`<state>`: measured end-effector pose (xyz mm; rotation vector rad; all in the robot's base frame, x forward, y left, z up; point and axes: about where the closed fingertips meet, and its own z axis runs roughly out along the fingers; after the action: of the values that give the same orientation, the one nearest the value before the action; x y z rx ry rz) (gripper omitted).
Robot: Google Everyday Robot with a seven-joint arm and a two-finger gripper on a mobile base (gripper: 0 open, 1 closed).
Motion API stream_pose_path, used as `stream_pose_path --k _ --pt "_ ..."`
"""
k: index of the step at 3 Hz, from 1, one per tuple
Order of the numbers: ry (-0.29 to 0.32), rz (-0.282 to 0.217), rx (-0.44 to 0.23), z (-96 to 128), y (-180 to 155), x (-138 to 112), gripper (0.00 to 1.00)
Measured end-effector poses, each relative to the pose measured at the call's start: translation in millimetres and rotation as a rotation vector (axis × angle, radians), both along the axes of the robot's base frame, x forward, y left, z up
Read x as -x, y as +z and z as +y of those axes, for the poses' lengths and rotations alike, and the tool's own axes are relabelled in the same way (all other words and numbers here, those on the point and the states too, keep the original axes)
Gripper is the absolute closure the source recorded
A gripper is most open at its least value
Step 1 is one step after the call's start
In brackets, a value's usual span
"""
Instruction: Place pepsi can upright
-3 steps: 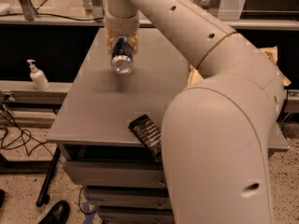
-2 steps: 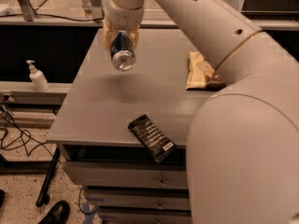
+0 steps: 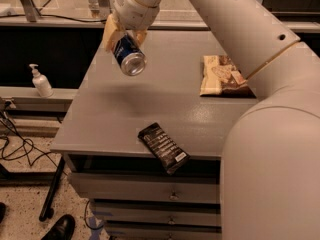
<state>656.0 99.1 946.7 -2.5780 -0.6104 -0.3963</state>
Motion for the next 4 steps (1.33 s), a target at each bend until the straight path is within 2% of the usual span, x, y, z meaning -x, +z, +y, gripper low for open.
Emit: stream_pose_path --k 1,2,3,4 --pt "0.021 -0.053 -0.01 -0.2 3.3 5.4 1.0" --pt "0.12 -0.209 -0.018 -6.2 11.7 25.2 1.0" --pt "0.242 -0.383 -0.035 -5.8 3.1 42.6 1.0" --pt "0.336 -0.592 -0.101 13.8 19.2 32.6 1.0"
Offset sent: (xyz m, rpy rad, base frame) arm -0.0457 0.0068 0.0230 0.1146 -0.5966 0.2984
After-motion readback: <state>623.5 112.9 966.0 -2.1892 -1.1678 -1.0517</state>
